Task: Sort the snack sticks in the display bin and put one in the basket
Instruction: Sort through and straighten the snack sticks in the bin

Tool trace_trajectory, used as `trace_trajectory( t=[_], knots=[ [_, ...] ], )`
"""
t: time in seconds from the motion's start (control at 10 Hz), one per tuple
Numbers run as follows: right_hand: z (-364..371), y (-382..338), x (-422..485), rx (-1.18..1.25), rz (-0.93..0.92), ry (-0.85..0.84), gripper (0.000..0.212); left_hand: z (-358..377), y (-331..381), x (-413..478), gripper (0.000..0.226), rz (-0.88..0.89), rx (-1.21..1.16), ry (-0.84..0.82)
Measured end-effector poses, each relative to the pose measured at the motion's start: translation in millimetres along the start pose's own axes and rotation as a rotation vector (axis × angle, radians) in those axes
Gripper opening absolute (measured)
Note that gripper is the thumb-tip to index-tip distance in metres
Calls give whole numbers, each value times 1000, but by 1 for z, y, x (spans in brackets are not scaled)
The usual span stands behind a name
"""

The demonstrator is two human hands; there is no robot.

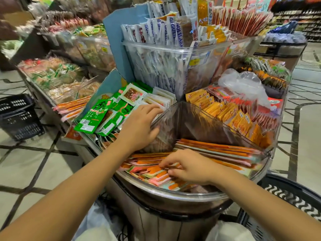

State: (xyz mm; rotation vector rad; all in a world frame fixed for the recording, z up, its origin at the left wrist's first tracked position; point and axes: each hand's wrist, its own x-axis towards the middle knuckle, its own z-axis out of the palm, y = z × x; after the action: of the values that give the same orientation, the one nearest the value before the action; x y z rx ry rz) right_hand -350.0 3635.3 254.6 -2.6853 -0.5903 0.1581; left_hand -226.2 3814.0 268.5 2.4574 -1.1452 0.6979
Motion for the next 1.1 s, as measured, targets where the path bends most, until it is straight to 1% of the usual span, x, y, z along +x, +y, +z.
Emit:
trace_trajectory(
  t=[0.2, 0.5, 0.6, 0.8, 0.9, 1.0, 1.1],
  knots=[
    [3, 3, 1, 28, -26, 13, 32, 1, -1, 0, 50, -1, -24, 25],
    [5, 6, 1, 77, 21, 9, 28, 1, -2, 0, 49, -16, -38, 33],
    [4, 6, 0, 95, 60, -21, 30, 1, -1, 0, 49, -24, -39, 30],
    [1, -1, -3, 160, 35, -17, 37, 1, 1, -1, 49, -39, -54, 32],
    [1, -1, -3, 164, 6, -3, 30, 0, 1, -1, 49, -45, -52, 33],
    [1, -1, -3, 160, 2, 37, 17, 1, 1, -1, 49, -45, -50, 33],
    [0, -4, -4, 148, -23, 96, 14, 1, 1, 0, 48, -46, -54, 35]
  ],
)
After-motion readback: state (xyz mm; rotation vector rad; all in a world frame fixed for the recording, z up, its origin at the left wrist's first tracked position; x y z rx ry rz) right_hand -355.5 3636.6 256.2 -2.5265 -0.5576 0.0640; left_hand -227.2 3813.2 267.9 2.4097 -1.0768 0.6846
